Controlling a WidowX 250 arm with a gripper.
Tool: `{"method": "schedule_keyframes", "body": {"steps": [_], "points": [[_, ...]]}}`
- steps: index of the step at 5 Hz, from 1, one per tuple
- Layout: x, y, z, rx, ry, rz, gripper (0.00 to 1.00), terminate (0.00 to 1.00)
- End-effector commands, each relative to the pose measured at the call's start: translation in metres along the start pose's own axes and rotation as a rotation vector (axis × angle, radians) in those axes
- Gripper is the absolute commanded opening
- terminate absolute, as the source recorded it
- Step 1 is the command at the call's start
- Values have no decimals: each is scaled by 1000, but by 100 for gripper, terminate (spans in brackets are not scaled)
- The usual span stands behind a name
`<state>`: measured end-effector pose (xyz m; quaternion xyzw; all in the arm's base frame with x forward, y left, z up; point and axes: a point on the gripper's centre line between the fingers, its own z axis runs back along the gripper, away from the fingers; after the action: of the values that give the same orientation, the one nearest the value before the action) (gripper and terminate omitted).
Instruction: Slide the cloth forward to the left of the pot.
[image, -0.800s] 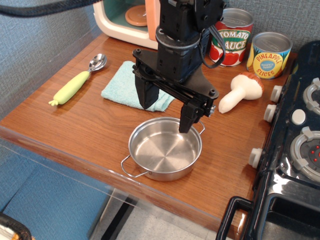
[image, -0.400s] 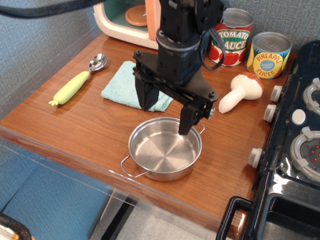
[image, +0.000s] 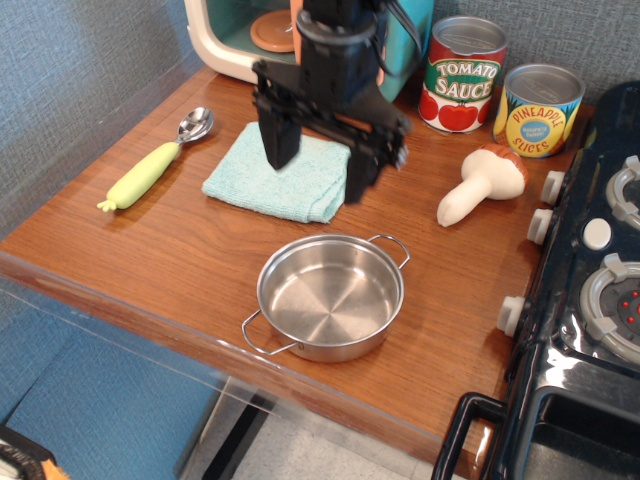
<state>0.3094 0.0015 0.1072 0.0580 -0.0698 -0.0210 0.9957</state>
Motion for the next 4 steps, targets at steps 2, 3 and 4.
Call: {"method": "schedule_keyframes", "body": {"steps": [2,3,4], "points": [[64,65,-60,-43,-81,101,100,0],[77,68,-77,-62,-97,106,100,0],[81,66,-89,-58,-79,86,100,0]]}}
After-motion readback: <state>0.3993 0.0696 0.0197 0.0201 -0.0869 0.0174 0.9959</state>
